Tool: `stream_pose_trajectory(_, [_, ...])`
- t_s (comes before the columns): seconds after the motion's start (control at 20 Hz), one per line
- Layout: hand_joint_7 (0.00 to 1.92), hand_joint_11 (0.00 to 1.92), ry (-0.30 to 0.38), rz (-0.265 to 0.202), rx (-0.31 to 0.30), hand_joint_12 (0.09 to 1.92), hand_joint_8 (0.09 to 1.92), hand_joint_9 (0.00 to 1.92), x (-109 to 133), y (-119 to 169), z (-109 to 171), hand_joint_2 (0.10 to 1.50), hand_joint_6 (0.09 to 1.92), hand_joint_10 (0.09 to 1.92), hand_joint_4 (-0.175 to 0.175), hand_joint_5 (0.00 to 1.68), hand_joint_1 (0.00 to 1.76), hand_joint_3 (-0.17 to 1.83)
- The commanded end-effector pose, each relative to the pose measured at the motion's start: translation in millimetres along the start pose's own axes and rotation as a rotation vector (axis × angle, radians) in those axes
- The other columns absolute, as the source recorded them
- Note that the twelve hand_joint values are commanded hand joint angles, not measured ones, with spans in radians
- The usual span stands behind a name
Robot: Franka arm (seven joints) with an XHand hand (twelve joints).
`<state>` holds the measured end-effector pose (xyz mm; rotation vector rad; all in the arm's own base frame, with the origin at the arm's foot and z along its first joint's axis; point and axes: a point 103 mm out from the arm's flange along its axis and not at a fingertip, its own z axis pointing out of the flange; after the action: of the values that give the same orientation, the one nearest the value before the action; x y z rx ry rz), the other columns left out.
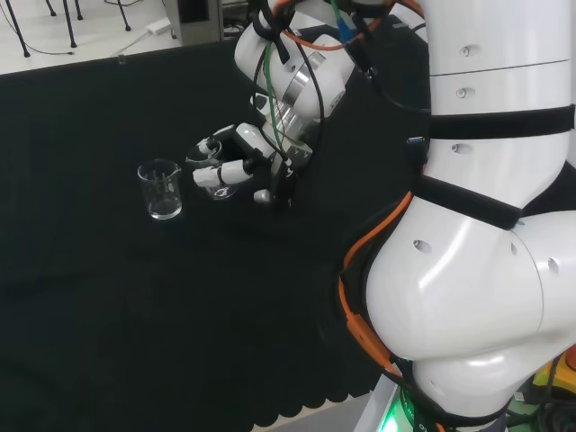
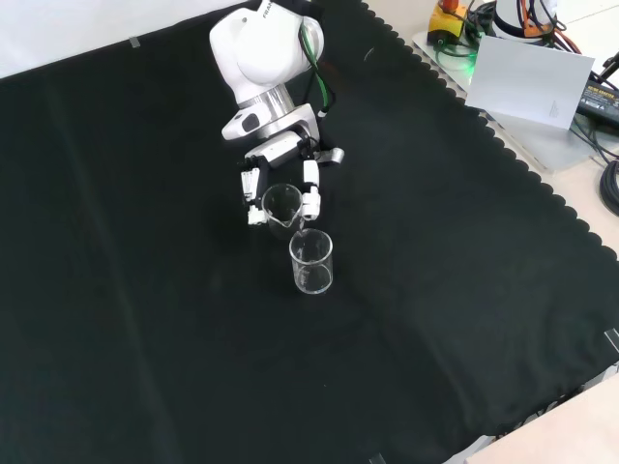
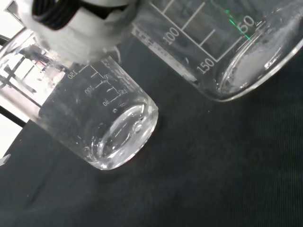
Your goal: Place the beaker back on the table.
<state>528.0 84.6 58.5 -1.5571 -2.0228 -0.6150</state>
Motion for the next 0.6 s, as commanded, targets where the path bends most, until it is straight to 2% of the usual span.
stream_pose_trajectory(0.05, [1.62,1.17,-0.002,0.013,0.007,0.85,0.09,1.43,-3.7,-1.5,3.7,1.03,0.10,0.32,-0.003,1.50,1.18,-0.17])
stream_pose_trajectory(0.2, [1.60,1.16,-0.005,0.027,0.025,0.85,0.09,1.42,-8.4,-4.3,6.2,1.03,0.10,0.31,-0.020,1.50,1.18,-0.17])
stream_pose_trajectory(0.3, [1.55,1.10,-0.010,0.030,0.038,0.90,0.09,1.40,-10.7,-6.5,6.6,1.03,0.13,0.29,-0.019,1.47,1.18,-0.17])
stream_pose_trajectory(0.45, [1.44,0.93,-0.021,0.034,0.044,1.03,0.09,1.33,-14.5,-10.6,5.0,1.04,0.53,0.28,0.004,1.26,1.15,-0.08])
stream_pose_trajectory(0.6, [1.28,0.65,-0.031,0.035,0.046,1.18,0.09,1.16,-17.2,-14.1,1.3,1.02,0.76,0.34,-0.035,0.95,1.12,-0.16])
